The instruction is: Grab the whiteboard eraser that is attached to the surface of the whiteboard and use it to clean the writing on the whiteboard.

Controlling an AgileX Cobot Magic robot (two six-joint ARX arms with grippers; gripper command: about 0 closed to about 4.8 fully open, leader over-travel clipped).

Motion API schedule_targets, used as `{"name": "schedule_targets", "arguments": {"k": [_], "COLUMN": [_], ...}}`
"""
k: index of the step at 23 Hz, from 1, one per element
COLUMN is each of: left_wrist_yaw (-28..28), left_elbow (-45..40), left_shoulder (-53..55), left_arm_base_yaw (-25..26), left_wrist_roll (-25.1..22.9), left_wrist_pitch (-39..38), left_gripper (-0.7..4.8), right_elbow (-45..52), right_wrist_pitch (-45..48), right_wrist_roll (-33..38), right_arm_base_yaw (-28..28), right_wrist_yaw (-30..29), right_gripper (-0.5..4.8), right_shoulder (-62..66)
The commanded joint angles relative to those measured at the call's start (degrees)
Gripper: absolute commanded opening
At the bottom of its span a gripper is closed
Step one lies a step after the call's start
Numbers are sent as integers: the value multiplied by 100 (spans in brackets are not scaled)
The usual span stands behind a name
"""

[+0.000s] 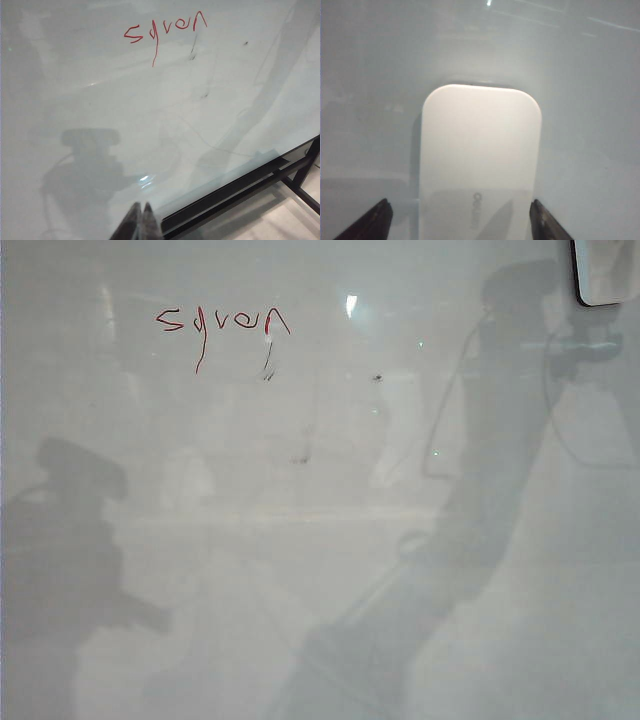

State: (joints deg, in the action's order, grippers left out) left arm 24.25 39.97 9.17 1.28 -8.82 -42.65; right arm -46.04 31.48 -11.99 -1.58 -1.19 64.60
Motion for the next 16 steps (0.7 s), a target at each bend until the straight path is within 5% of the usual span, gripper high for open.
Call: {"name": "schedule_targets", "arguments": {"k": [1,16], "left_wrist_yaw": [22,20], "left_elbow": [24,24], "left_shoulder": [0,0], "left_arm_base_yaw": [0,0], "left_wrist_roll": [-20,-20], "left_wrist_pitch": [68,70], "left_gripper": [-2,-2], "right_elbow": [-199,-608], "right_wrist_pitch": [0,-111], "right_wrist_roll": [24,24], "right_arm_base_yaw": [9,11], "right_wrist_yaw": [-24,4], "right_gripper": [391,380], "right_shoulder": [138,706]}}
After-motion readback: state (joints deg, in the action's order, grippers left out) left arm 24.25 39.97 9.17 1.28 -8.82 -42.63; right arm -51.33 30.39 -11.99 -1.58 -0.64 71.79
